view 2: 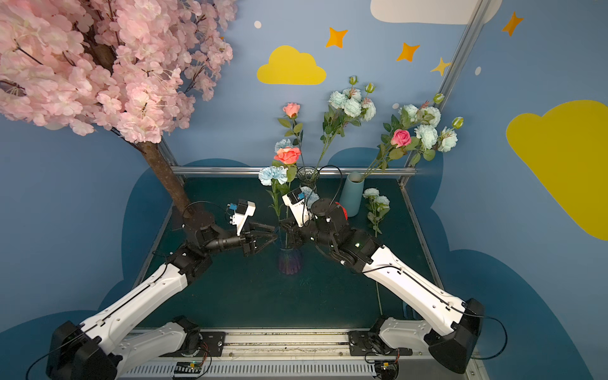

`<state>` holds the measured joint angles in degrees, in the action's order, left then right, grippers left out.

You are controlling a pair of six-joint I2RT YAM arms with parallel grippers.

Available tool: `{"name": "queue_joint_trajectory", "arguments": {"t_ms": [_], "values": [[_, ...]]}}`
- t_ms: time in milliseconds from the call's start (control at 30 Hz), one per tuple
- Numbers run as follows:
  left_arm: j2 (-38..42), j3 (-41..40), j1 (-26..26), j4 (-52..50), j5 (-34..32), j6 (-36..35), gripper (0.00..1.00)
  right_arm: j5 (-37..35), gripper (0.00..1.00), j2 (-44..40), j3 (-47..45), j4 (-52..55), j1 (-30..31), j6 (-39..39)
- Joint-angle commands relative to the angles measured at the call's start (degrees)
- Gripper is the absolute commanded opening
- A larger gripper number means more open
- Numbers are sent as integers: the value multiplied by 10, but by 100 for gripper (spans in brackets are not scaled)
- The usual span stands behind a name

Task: Pick out blue flowers from the vase
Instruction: Pick up the flower from the vase.

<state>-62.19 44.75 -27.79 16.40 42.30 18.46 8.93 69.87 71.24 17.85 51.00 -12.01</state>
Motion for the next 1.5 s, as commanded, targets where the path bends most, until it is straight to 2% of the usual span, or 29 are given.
{"name": "queue_joint_trajectory", "arguments": {"t_ms": [0, 200, 467, 600, 667, 767, 833, 900, 1000, 1167, 1300, 1467], "values": [[-13, 18, -3, 17, 17, 4, 39, 16, 0, -11, 5, 0, -2, -6], [-36, 31, -7, 21, 8, 1, 37, 22, 0, -19, 0, -3, 0, -8], [-48, 52, -9, 26, 9, 3, 13, 18, 0, -29, -6, -1, 0, -4], [-62, 69, -10, 29, 13, 8, 4, 10, 0, -49, -11, 0, 0, -2], [-67, 78, -9, 31, 15, 11, 3, 5, 0, -64, -19, -2, 0, -2], [-68, 97, -10, 22, 10, 12, 3, 3, 28, -90, -32, -10, 0, 0], [-63, 114, -9, 4, 1, 9, 3, 6, 40, -110, -43, -14, 1, 1], [-58, 136, -9, -33, -15, -2, 3, 10, 46, -130, -56, -18, 2, 2], [-47, 170, -9, -88, -43, -22, 3, 14, 52, -162, -84, -24, 2, 7], [-22, 228, -3, -188, -95, -40, 3, -2, 56, -220, -147, -38, 2, 20], [5, 280, 0, -307, -170, -66, 3, -21, 58, -269, -211, -50, 1, 29], [34, 316, 5, -439, -277, -86, 4, -82, 73, -329, -302, -76, 0, 29]]}}
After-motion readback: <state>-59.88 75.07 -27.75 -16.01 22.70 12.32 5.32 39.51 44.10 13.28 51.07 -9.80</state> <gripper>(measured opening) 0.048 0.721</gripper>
